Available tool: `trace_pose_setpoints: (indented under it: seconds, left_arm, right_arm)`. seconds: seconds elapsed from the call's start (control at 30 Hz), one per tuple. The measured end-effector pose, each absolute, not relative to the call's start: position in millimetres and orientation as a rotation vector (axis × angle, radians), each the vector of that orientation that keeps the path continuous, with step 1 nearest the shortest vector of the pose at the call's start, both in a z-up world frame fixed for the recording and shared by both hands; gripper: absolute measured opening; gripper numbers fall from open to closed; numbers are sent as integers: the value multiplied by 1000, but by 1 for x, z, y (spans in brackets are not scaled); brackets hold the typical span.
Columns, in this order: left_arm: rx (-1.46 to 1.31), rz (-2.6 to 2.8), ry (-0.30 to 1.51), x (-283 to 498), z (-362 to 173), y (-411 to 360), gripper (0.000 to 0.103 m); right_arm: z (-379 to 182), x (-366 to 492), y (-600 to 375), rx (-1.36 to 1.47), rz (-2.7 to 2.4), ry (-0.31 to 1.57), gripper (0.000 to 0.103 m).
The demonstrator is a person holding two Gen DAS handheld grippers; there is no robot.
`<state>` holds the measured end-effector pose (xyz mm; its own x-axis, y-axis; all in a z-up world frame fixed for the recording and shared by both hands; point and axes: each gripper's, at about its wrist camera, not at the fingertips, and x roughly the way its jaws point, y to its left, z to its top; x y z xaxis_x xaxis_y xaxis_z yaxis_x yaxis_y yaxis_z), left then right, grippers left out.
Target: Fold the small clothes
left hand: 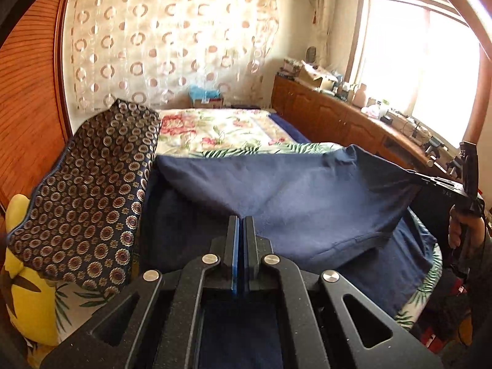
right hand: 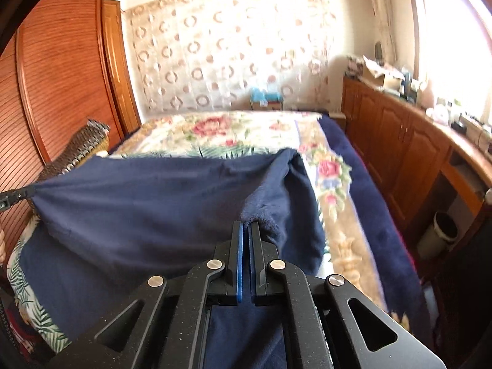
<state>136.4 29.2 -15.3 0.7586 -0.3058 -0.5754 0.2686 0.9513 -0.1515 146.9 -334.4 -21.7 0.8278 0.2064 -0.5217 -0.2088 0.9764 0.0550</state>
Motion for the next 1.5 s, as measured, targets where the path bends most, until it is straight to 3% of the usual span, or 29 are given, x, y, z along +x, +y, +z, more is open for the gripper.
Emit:
trace_pose_setpoints:
  seconds: [0.33, 0.67, 0.73, 0.8, 0.83, 0.93, 1.03, 1.13, 1.33, 1.43, 1.5]
  left_arm:
    - [-50, -306, 631, 85, -10, 41, 3]
    - [-30, -222, 748, 84, -55, 42, 3]
    - [-35, -210, 753, 83, -56, 46, 9]
    - [-44, -206, 745, 83, -55, 50, 36]
    - [-52, -207, 741, 83, -55, 53, 41]
    - [-51, -198, 740, 85, -54, 55, 43]
    - [-20, -154, 740, 95, -58, 57, 43]
    - [-10, -154, 759, 108, -66, 60, 43]
    - [-21, -153, 823, 141, -83, 66, 43]
    - [-50, -160, 863, 153, -92, 68, 43]
    - [-52, -174, 881, 159, -96, 67, 36]
  right_arm:
    - [-7, 75, -354, -21, 247, 501, 3]
    - [-65, 81, -359, -31, 204, 671, 3]
    - [-69, 85, -360, -15, 199, 688, 3]
    - [-68, 86, -359, -24, 178, 698, 3]
    - [-67, 87, -359, -22, 178, 697, 8]
    - [-61, 86, -356, -22, 160, 685, 18]
    - [-57, 84, -354, -23, 143, 663, 37]
    - [-54, 79, -350, -34, 155, 646, 38]
    - [-59, 85, -335, -52, 189, 613, 55]
    - [-70, 92, -324, -56, 215, 633, 55]
    - [-83, 100, -317, -60, 235, 661, 55]
